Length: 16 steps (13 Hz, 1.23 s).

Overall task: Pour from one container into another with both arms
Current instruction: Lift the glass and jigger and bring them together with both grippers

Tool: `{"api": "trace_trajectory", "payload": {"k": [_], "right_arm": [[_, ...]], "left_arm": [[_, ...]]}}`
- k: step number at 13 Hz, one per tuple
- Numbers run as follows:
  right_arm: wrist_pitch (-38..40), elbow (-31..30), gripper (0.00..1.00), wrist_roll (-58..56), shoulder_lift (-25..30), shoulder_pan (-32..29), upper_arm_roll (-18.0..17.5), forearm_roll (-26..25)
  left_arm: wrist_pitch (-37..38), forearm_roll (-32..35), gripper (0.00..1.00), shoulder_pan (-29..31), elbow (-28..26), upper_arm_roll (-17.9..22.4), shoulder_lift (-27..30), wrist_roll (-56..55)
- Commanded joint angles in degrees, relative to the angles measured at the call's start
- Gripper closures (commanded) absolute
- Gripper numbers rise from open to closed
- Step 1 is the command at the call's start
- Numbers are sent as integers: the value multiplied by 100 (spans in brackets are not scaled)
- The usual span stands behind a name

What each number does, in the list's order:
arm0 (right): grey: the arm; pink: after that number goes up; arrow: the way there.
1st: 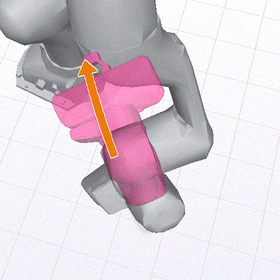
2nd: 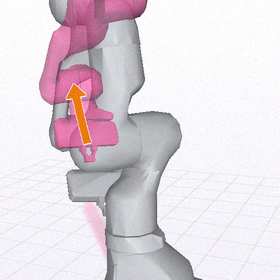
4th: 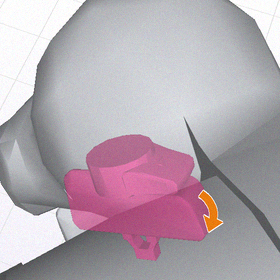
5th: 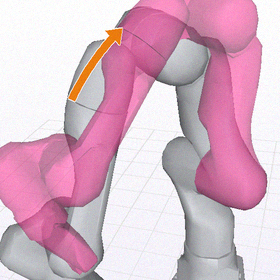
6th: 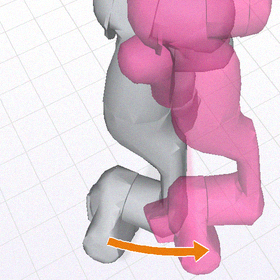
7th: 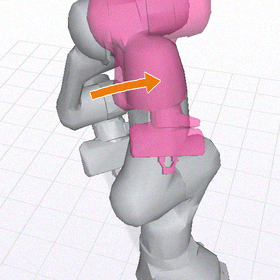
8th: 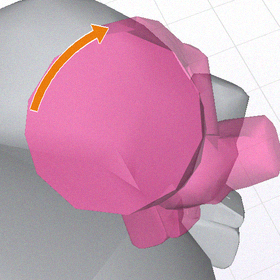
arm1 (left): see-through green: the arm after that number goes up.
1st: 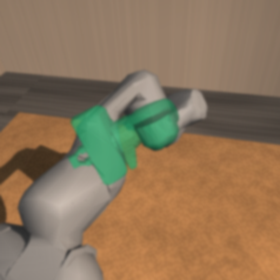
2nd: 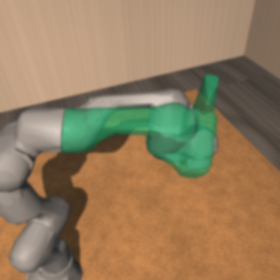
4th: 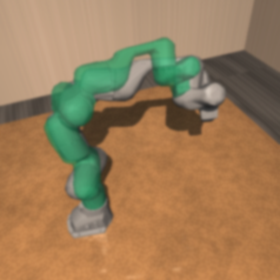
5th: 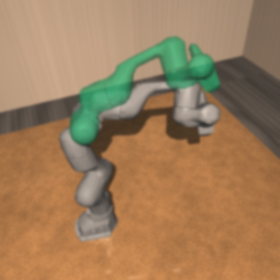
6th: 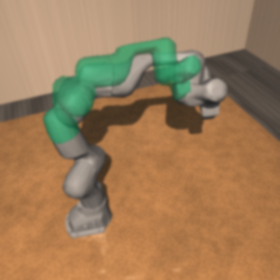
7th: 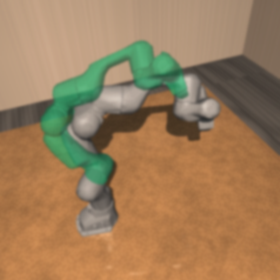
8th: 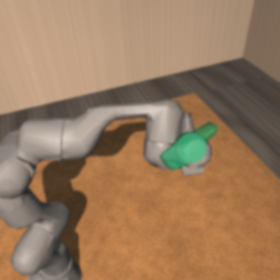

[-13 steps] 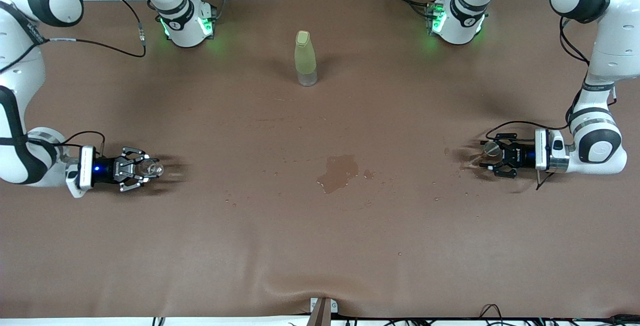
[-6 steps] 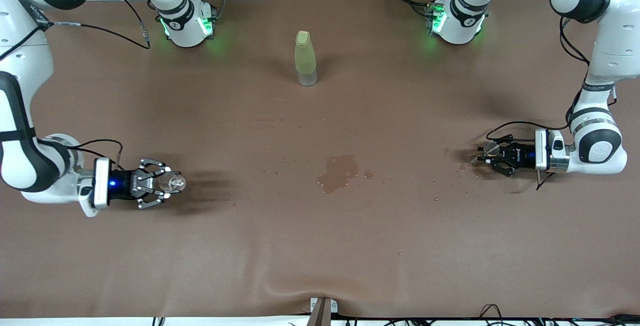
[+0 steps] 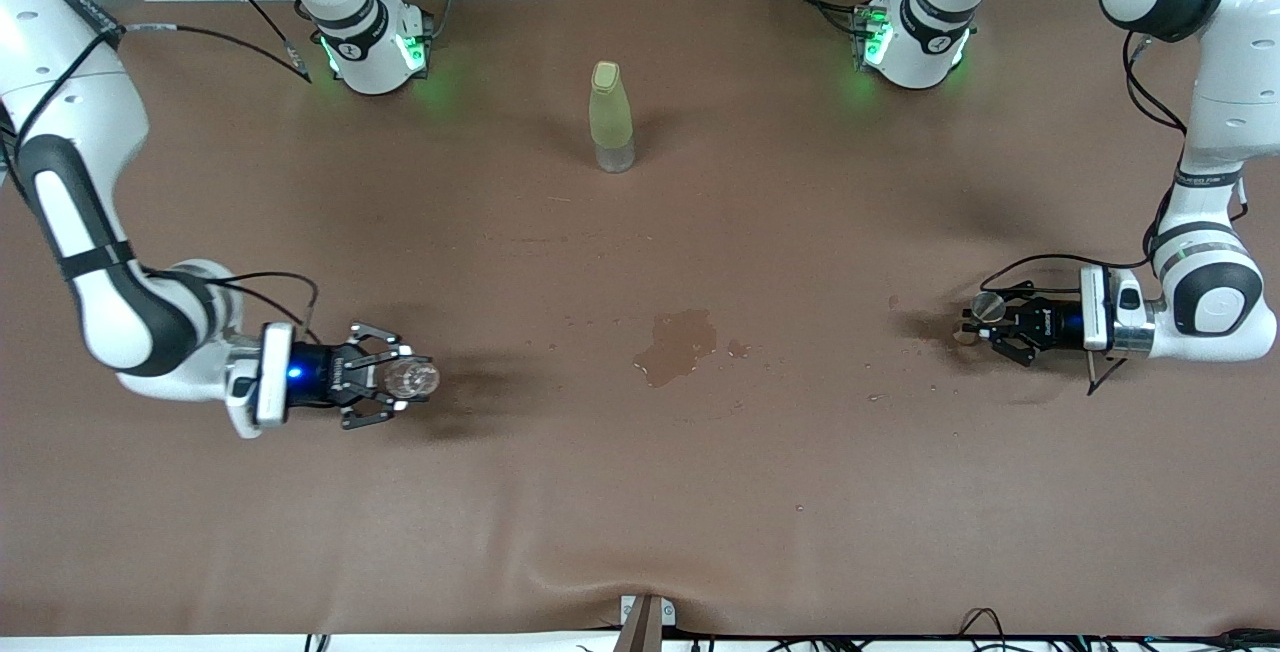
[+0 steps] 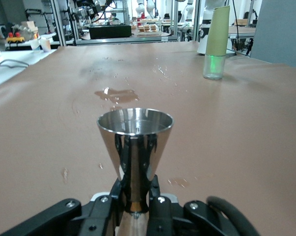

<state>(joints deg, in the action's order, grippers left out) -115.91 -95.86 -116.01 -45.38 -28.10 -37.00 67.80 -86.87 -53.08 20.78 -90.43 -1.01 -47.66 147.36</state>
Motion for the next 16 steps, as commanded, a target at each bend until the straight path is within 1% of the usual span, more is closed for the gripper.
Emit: {"api": "trace_trajectory", "payload": {"k": [1, 2, 4, 5, 6, 9, 10, 11, 13, 15, 16], "right_arm": [[-807, -1107, 86, -27, 766, -441, -763, 583], [-1019, -1371, 86, -45, 898, -529, -991, 811], [-1292, -1785, 86, -158, 1170, -643, -1308, 1268], [-1441, -1952, 86, -220, 1285, -661, -1441, 1523], [-1660, -2084, 86, -377, 1364, -661, -1590, 1787], [-2407, -2199, 86, -922, 1365, -548, -2117, 2595], [-2610, -2174, 86, -1028, 1356, -425, -2171, 2728], [-2647, -2147, 86, -1073, 1356, -311, -2180, 2825], [-2656, -2121, 86, -1169, 1356, -214, -2180, 2853], [-2656, -2129, 86, -1284, 1356, -126, -2180, 2870], [-2656, -2138, 86, -1319, 1356, -64, -2180, 2888]], "left_arm": [[64, -106, 100, 127, -10, -328, 187, 47], [56, -149, 100, 154, -10, -443, 309, 12], [56, -482, 100, 128, 43, -601, 354, -76], [47, -606, 100, 93, 51, -619, 363, -85], [38, -781, 100, 58, 51, -663, 363, -85], [-207, -1098, 100, 40, 60, -856, 442, -94], [-295, -1273, 100, 31, 52, -970, 442, -120], [-383, -1432, 100, -65, 51, -1067, 433, -251], [-698, -1582, 100, -433, 52, -1085, 363, -331], [-1050, -1906, 100, -907, 51, -1085, 345, -331], [-1191, -2177, 100, -1162, 51, -1085, 311, -322]]}}
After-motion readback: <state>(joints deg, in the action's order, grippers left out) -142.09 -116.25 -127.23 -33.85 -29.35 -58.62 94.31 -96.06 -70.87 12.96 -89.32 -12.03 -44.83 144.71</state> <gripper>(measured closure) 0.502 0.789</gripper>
